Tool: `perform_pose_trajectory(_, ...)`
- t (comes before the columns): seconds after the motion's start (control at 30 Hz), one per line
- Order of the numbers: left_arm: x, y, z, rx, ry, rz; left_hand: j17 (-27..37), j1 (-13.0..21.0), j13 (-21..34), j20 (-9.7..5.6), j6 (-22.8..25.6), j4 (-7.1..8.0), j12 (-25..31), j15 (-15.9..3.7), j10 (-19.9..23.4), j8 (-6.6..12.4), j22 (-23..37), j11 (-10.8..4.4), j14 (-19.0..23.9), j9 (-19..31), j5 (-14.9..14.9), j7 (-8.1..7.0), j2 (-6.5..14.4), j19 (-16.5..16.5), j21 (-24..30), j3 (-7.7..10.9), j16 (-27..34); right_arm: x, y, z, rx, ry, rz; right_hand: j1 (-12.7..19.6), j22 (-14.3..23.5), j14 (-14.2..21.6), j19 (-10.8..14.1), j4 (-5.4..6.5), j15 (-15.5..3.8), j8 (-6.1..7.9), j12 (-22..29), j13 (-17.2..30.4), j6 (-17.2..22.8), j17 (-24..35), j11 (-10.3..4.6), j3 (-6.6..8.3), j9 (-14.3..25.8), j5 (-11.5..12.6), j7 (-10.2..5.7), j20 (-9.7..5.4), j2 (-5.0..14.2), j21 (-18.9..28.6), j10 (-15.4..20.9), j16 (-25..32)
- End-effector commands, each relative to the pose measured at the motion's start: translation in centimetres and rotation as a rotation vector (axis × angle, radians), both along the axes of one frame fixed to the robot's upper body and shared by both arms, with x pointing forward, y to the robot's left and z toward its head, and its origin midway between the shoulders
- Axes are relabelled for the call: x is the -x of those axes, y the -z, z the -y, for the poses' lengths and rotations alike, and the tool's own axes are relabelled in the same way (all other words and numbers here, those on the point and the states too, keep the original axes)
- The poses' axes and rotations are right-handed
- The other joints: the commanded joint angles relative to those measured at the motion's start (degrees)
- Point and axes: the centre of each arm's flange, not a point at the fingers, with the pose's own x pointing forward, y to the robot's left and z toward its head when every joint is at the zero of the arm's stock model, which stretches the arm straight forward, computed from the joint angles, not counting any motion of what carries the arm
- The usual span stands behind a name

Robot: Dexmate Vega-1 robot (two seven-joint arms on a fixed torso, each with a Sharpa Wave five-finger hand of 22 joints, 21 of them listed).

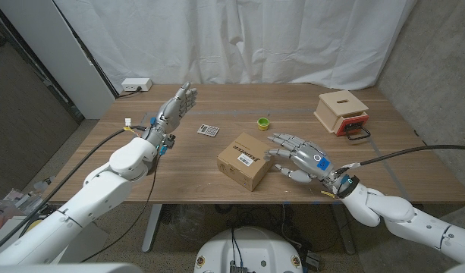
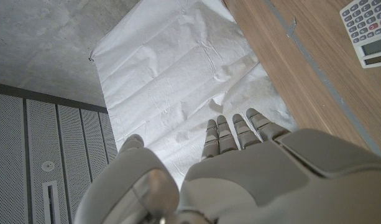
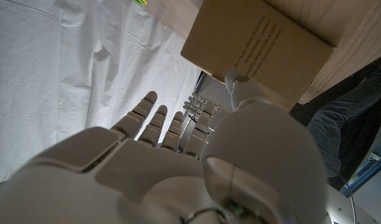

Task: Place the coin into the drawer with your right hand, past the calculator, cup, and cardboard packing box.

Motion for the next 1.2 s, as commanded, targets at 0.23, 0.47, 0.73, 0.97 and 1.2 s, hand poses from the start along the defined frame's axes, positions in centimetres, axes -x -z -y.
perform_pose_trajectory(0.23, 0.42, 0.39, -0.10, 0.006, -0.001, -0.002, 0.26, 0.41, 0.24, -0.23, 0.45, 0.11, -0.08, -0.29, 0.06, -0.11, 0.32, -0.32, -0.03, 0.12, 0.19, -0.12, 0.38, -0.45, -0.20, -0.32, -0.08, -0.40, 0.30, -0.71, 0.001, -0.019, -0.008, 1.01, 0.12, -0.05, -0.04, -0.03, -0.67, -0.11, 0.20, 0.18, -0.40, 0.25, 0.07, 0.10, 0.21, 0.34, 0.15, -2.62, 0.09, 0.21, -0.26, 0.25)
perform_pose_trajectory(0.47, 0.61, 0.59, -0.19, 0.009, -0.005, -0.006, 0.26, 0.44, 0.24, -0.27, 0.51, 0.11, -0.08, -0.26, 0.08, -0.10, 0.32, -0.38, -0.10, 0.12, 0.20, -0.10, 0.42, -0.60, -0.25, -0.40, -0.08, -0.62, 0.48, -0.88, -0.005, -0.023, -0.019, 1.16, 0.15, 0.23, 0.10, 0.14, -0.85, 0.12, 0.41, 0.22, -0.07, 0.30, -0.19, 0.15, 0.31, 0.34, 0.15, -2.67, 0.44, 0.35, -0.06, 0.42)
perform_pose_trajectory(0.73, 0.84, 0.71, -0.20, 0.009, -0.005, -0.003, 0.25, 0.47, 0.24, -0.27, 0.53, 0.12, -0.10, -0.20, 0.03, -0.10, 0.32, -0.28, -0.15, 0.12, 0.20, -0.04, 0.49, -0.63, -0.25, -0.50, -0.08, -0.75, 0.68, -0.80, -0.005, -0.029, -0.032, 1.23, 0.16, 0.48, 0.54, 0.37, -0.98, 0.51, 0.74, 0.24, 0.60, 0.35, -0.31, 0.12, 0.44, 0.29, 0.17, -2.89, 0.77, 0.62, 0.43, 0.57)
perform_pose_trajectory(0.97, 0.93, 0.64, -0.18, 0.010, -0.006, -0.001, 0.25, 0.50, 0.25, -0.19, 0.52, 0.12, -0.10, -0.21, 0.01, -0.11, 0.33, -0.29, -0.23, 0.12, 0.20, -0.06, 0.53, -0.77, -0.30, -0.58, -0.09, -0.89, 0.69, -0.80, -0.008, -0.031, -0.037, 0.95, 0.17, 0.78, 0.76, 0.75, -1.18, 1.26, 1.07, 0.26, 1.99, 0.40, -0.25, -0.17, 0.65, 0.15, 0.23, -3.00, 0.95, 0.79, 0.92, 0.71)
perform_pose_trajectory(1.2, 0.93, 0.63, -0.14, 0.008, -0.006, -0.002, 0.25, 0.51, 0.25, -0.19, 0.56, 0.12, -0.10, -0.24, 0.00, -0.09, 0.33, -0.21, -0.19, 0.12, 0.20, 0.02, 0.56, -0.79, -0.30, -0.66, -0.06, -1.11, 0.64, -0.67, -0.006, -0.030, -0.040, 0.83, 0.17, 0.93, 0.85, 0.92, -1.17, 1.69, 1.22, 0.27, 2.82, 0.42, -0.39, -0.31, 0.76, 0.06, 0.22, -2.99, 1.07, 0.87, 1.12, 0.77)
